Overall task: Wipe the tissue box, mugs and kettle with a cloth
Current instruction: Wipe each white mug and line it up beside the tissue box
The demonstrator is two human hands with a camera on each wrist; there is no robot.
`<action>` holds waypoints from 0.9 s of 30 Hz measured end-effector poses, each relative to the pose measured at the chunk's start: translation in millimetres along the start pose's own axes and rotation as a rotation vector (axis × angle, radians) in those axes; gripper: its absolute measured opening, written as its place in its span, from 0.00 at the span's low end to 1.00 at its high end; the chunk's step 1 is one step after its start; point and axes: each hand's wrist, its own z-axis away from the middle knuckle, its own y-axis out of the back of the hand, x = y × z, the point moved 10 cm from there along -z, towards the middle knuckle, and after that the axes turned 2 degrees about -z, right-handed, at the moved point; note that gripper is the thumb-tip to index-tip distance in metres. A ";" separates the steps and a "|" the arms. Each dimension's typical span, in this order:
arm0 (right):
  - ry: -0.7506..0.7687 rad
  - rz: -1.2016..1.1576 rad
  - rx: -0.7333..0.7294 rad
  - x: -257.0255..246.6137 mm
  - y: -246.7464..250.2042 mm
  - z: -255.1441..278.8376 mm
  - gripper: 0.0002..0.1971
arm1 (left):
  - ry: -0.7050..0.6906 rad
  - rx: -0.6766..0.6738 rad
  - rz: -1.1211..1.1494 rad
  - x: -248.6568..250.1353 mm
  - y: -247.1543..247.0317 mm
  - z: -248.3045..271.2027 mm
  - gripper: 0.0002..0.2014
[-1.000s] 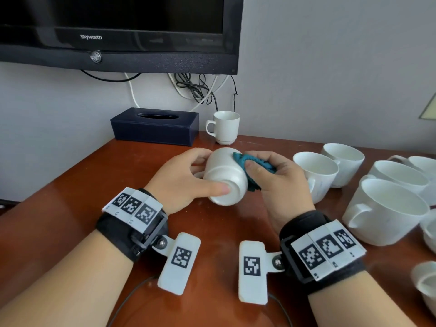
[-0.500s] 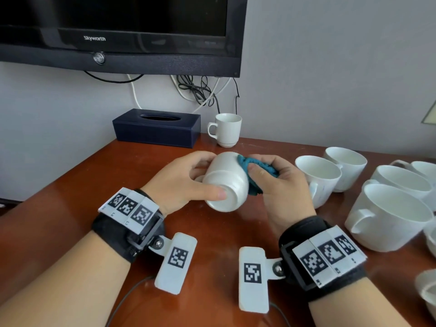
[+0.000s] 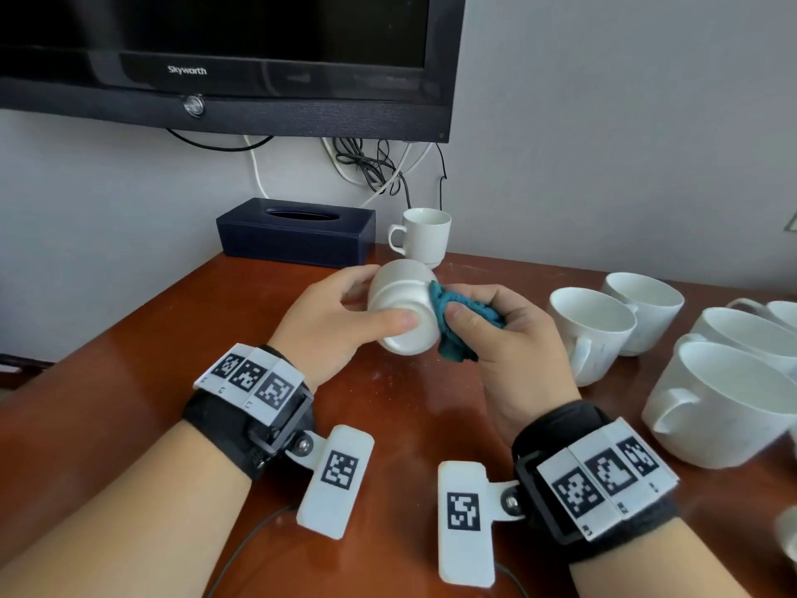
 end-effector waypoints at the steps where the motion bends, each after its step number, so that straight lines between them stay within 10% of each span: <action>1: 0.004 0.009 -0.009 0.0 -1.8 0.4 0.06 | 0.012 0.029 -0.023 -2.0 3.3 -0.1 0.36; 16: -0.032 -0.032 0.242 14.0 30.5 -5.7 0.05 | 0.117 -0.227 0.359 -2.1 -29.6 11.5 0.29; 27: -0.039 -0.026 0.232 14.3 27.9 -2.5 0.05 | 0.246 -0.160 0.564 -16.9 -32.4 10.3 0.29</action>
